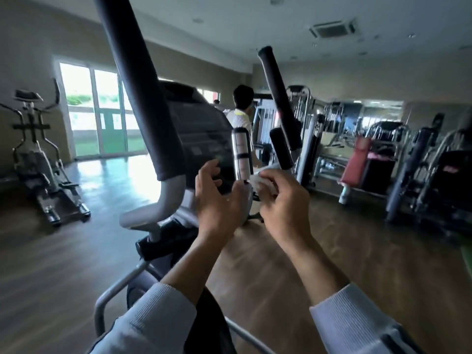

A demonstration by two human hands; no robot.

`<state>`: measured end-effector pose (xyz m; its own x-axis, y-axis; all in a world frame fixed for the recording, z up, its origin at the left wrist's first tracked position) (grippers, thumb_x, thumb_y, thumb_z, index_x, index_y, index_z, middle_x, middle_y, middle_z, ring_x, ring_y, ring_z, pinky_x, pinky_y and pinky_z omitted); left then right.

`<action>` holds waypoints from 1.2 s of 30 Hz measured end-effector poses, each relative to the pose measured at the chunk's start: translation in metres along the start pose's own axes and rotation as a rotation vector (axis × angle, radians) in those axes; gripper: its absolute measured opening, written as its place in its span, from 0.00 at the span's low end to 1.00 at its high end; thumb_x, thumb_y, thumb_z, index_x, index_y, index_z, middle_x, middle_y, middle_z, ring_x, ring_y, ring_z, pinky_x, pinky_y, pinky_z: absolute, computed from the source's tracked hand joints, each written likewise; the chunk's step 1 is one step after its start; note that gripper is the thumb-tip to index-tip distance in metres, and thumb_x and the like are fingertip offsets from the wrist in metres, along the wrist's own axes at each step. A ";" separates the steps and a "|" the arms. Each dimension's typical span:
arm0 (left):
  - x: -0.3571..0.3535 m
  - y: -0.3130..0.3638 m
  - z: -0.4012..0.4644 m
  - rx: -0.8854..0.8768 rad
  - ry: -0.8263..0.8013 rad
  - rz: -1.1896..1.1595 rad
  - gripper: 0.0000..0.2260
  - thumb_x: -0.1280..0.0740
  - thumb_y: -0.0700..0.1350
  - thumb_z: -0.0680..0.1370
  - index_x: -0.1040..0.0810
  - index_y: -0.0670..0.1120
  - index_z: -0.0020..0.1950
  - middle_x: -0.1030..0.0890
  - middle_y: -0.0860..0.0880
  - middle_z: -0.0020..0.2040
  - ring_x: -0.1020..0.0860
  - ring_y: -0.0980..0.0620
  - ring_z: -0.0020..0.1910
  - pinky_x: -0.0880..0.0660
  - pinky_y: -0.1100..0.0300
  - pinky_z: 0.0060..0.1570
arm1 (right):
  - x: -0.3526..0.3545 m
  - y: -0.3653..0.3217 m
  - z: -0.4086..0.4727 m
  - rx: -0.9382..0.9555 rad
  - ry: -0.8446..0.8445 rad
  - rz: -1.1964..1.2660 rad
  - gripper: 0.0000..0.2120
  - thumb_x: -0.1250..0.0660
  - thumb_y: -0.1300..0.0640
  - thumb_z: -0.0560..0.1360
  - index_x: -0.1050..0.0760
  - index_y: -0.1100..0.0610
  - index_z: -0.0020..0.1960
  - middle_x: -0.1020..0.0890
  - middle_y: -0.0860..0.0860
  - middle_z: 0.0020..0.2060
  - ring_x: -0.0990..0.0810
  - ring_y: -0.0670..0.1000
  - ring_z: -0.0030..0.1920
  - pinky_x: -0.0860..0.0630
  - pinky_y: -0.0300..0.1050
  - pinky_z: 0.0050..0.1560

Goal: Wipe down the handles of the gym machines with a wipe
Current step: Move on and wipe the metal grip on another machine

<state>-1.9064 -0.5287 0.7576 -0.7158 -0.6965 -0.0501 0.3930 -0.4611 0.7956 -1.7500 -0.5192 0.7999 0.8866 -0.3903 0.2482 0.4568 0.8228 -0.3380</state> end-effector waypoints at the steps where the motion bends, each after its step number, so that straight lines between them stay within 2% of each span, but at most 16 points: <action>1: -0.004 -0.006 0.004 0.057 -0.022 -0.026 0.30 0.28 0.53 0.70 0.35 0.53 0.70 0.25 0.53 0.61 0.23 0.53 0.55 0.23 0.54 0.54 | -0.005 -0.002 0.008 0.020 -0.017 -0.007 0.04 0.29 0.63 0.73 0.20 0.57 0.48 0.17 0.49 0.42 0.20 0.45 0.44 0.26 0.33 0.47; 4: -0.020 -0.025 0.005 0.147 -0.148 -0.148 0.36 0.26 0.49 0.72 0.42 0.55 0.75 0.23 0.57 0.55 0.19 0.56 0.49 0.20 0.53 0.51 | -0.023 -0.003 0.029 0.028 -0.079 -0.058 0.08 0.31 0.64 0.73 0.19 0.53 0.48 0.16 0.47 0.43 0.18 0.46 0.45 0.21 0.46 0.48; 6: -0.035 -0.038 0.002 0.159 -0.244 -0.213 0.36 0.28 0.45 0.74 0.44 0.59 0.76 0.20 0.53 0.53 0.17 0.55 0.43 0.20 0.57 0.43 | -0.033 -0.001 0.041 -0.005 -0.109 -0.103 0.09 0.31 0.62 0.73 0.18 0.49 0.48 0.17 0.47 0.43 0.19 0.46 0.43 0.21 0.49 0.46; 8: -0.046 -0.045 0.001 0.154 -0.301 -0.247 0.34 0.29 0.49 0.75 0.43 0.67 0.73 0.17 0.50 0.48 0.18 0.53 0.39 0.21 0.54 0.38 | -0.042 -0.001 0.051 -0.021 -0.153 -0.150 0.09 0.33 0.59 0.75 0.17 0.48 0.50 0.19 0.47 0.43 0.20 0.46 0.42 0.21 0.50 0.46; 10: -0.052 -0.047 0.001 0.111 -0.327 -0.265 0.30 0.32 0.55 0.73 0.43 0.76 0.68 0.19 0.51 0.37 0.22 0.52 0.34 0.20 0.44 0.39 | -0.047 -0.005 0.055 0.013 -0.206 -0.204 0.10 0.34 0.58 0.76 0.18 0.48 0.52 0.22 0.47 0.43 0.20 0.48 0.40 0.21 0.50 0.45; 13: -0.055 -0.053 0.002 0.089 -0.353 -0.287 0.31 0.33 0.53 0.74 0.46 0.81 0.64 0.23 0.43 0.31 0.26 0.47 0.31 0.23 0.46 0.37 | -0.048 -0.006 0.047 0.044 -0.271 -0.266 0.10 0.35 0.57 0.76 0.18 0.47 0.54 0.26 0.46 0.42 0.21 0.48 0.39 0.23 0.45 0.41; 15: -0.053 -0.053 0.003 0.080 -0.386 -0.319 0.34 0.32 0.46 0.76 0.44 0.77 0.67 0.22 0.39 0.34 0.23 0.45 0.32 0.21 0.49 0.36 | -0.049 -0.011 0.030 0.103 -0.308 -0.383 0.10 0.34 0.56 0.76 0.18 0.46 0.54 0.27 0.46 0.41 0.23 0.49 0.41 0.27 0.43 0.39; 16: -0.052 -0.051 0.004 0.072 -0.396 -0.340 0.34 0.32 0.41 0.76 0.43 0.73 0.69 0.22 0.40 0.33 0.23 0.49 0.32 0.22 0.57 0.34 | -0.051 -0.015 0.021 0.134 -0.334 -0.430 0.09 0.34 0.55 0.75 0.18 0.47 0.53 0.28 0.46 0.40 0.24 0.49 0.41 0.27 0.44 0.38; 18: -0.050 -0.048 0.007 0.053 -0.407 -0.356 0.32 0.33 0.34 0.77 0.41 0.64 0.69 0.26 0.50 0.29 0.27 0.61 0.26 0.31 0.71 0.28 | -0.052 -0.023 0.021 0.161 -0.361 -0.477 0.09 0.34 0.54 0.75 0.19 0.47 0.53 0.30 0.46 0.39 0.25 0.51 0.40 0.27 0.44 0.37; 19: -0.049 -0.044 0.006 0.060 -0.411 -0.367 0.31 0.34 0.33 0.77 0.41 0.61 0.69 0.27 0.53 0.28 0.29 0.62 0.23 0.33 0.73 0.26 | -0.052 -0.023 0.029 0.155 -0.355 -0.495 0.08 0.34 0.54 0.76 0.19 0.48 0.53 0.29 0.46 0.38 0.25 0.51 0.39 0.27 0.45 0.37; 22: -0.055 -0.046 0.009 0.100 -0.449 -0.478 0.29 0.32 0.37 0.78 0.40 0.59 0.71 0.27 0.54 0.24 0.30 0.62 0.20 0.36 0.73 0.24 | -0.044 -0.023 0.063 0.126 -0.280 -0.507 0.09 0.35 0.56 0.77 0.18 0.53 0.54 0.25 0.51 0.38 0.24 0.52 0.37 0.25 0.48 0.38; 24: -0.063 -0.059 0.009 0.122 -0.466 -0.525 0.31 0.30 0.44 0.76 0.40 0.60 0.75 0.26 0.52 0.32 0.30 0.61 0.23 0.33 0.68 0.27 | -0.041 -0.023 0.069 0.161 -0.294 -0.492 0.08 0.32 0.58 0.76 0.17 0.54 0.53 0.22 0.52 0.37 0.22 0.53 0.36 0.25 0.45 0.37; 27: -0.068 -0.066 0.009 0.078 -0.448 -0.494 0.33 0.31 0.50 0.74 0.41 0.67 0.75 0.30 0.54 0.30 0.33 0.58 0.26 0.34 0.64 0.30 | -0.045 -0.028 0.040 0.221 -0.428 -0.597 0.04 0.30 0.58 0.73 0.18 0.55 0.47 0.26 0.51 0.34 0.25 0.54 0.33 0.26 0.47 0.31; 29: -0.070 -0.062 0.010 0.031 -0.463 -0.485 0.30 0.31 0.50 0.74 0.39 0.70 0.71 0.31 0.55 0.31 0.34 0.59 0.28 0.33 0.67 0.31 | -0.047 -0.034 0.028 0.254 -0.451 -0.623 0.03 0.31 0.59 0.73 0.19 0.55 0.46 0.29 0.50 0.33 0.27 0.53 0.32 0.27 0.48 0.28; 33: -0.076 -0.066 0.009 0.113 -0.482 -0.607 0.32 0.30 0.55 0.70 0.40 0.78 0.67 0.32 0.50 0.36 0.33 0.57 0.28 0.32 0.60 0.33 | -0.054 -0.032 0.063 0.254 -0.348 -0.572 0.06 0.33 0.56 0.76 0.18 0.56 0.49 0.29 0.50 0.34 0.27 0.53 0.31 0.29 0.46 0.30; 36: -0.077 -0.068 0.009 0.141 -0.511 -0.661 0.34 0.31 0.51 0.73 0.43 0.70 0.74 0.28 0.51 0.32 0.33 0.55 0.30 0.32 0.60 0.34 | -0.057 -0.031 0.095 0.216 -0.238 -0.516 0.07 0.32 0.57 0.76 0.16 0.57 0.50 0.26 0.52 0.34 0.25 0.52 0.32 0.31 0.42 0.33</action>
<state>-1.8832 -0.4385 0.7127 -0.9592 0.0426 -0.2796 -0.2501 -0.5892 0.7683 -1.8217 -0.4830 0.8823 0.5027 -0.6785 0.5357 0.7764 0.6268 0.0654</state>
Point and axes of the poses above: each hand's wrist, its own z-axis towards the middle knuckle, its own x-axis out of the back of the hand, y = z × x, the point moved 7 cm from there along z, towards the middle knuckle
